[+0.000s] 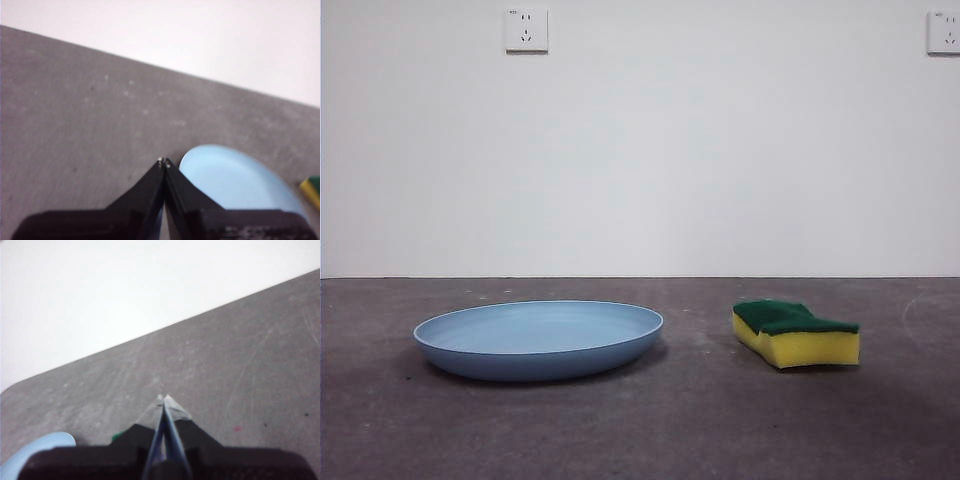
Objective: Pick up the plate,pick up the cloth,clean the plate with the cloth
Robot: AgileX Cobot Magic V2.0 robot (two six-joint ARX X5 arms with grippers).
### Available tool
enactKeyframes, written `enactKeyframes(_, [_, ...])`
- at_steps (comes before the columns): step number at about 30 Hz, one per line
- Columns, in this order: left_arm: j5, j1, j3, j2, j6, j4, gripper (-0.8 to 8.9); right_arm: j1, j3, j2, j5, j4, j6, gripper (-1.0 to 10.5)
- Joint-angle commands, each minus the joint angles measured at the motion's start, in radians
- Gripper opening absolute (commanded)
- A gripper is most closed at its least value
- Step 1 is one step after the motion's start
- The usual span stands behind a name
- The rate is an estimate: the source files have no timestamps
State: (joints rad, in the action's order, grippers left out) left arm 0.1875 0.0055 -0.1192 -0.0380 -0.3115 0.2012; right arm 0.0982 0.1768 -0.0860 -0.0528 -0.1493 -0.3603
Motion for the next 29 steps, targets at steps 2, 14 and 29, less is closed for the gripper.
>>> enactKeyframes(2, [0.006,0.003,-0.08,-0.059,-0.038,0.006,-0.06,0.001,0.13,-0.127,-0.002,-0.054,-0.013,-0.1])
enactKeyframes(14, [0.089,0.003,-0.341,-0.396,0.032,0.071,-0.06,0.001,0.513,-0.609,-0.268,-0.224,0.109,0.0])
enactKeyframes(29, [0.272,0.001,-0.537,-0.823,0.078,0.289,4.42,0.001,0.698,-0.892,-0.365,-0.411,0.266,4.4])
